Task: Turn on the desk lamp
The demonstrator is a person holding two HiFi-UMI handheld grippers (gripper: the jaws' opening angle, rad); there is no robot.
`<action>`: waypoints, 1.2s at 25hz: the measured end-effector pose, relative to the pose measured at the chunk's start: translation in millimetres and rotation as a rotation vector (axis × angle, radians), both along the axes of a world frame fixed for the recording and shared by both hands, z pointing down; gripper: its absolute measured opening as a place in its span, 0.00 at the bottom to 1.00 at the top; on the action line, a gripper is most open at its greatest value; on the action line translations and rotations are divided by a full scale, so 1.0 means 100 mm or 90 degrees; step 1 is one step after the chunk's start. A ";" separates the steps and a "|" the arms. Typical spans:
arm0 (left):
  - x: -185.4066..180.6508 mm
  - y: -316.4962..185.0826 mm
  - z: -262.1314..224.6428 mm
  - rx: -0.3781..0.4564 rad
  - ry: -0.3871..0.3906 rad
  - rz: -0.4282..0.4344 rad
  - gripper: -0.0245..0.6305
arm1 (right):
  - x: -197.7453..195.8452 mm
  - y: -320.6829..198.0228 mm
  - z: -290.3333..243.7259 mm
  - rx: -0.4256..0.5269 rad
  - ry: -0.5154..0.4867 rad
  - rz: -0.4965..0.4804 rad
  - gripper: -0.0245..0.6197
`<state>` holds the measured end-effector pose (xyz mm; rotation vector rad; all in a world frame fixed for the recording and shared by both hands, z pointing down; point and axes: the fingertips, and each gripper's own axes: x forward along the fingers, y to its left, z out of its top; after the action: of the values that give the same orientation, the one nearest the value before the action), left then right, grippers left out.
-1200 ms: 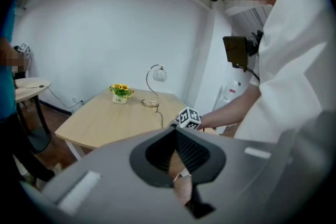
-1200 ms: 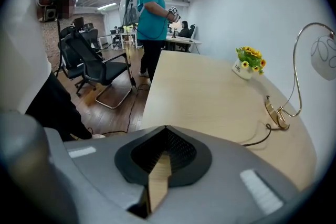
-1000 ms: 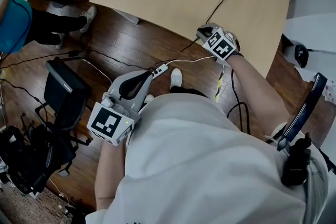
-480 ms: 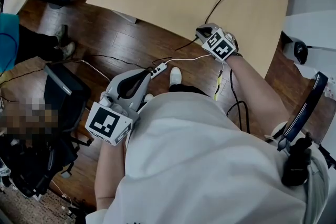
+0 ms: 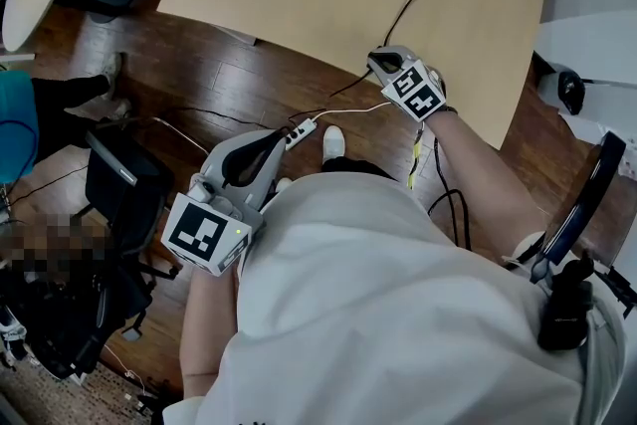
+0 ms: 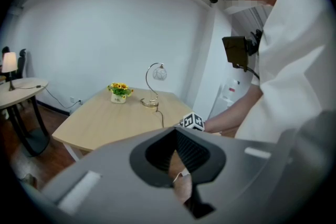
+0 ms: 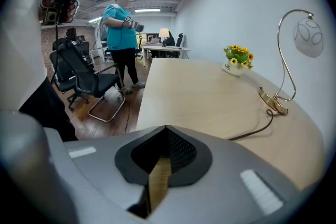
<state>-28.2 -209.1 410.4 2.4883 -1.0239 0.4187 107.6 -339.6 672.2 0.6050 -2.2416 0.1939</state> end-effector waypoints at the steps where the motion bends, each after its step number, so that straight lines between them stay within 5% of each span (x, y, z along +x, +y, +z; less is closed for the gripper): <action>1: 0.00 0.00 0.01 0.000 0.000 0.000 0.06 | 0.00 0.00 0.01 0.000 -0.011 0.010 0.04; 14: -0.01 0.02 0.01 -0.004 -0.015 -0.010 0.06 | 0.07 0.06 0.05 0.033 -0.118 0.127 0.04; 30: -0.06 0.18 -0.04 0.006 -0.015 0.013 0.06 | 0.07 0.00 0.03 0.056 -0.110 0.111 0.04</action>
<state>-34.6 -190.8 406.5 2.5092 -1.0122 0.4519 114.8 -339.8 675.1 0.8605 -2.3729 0.2439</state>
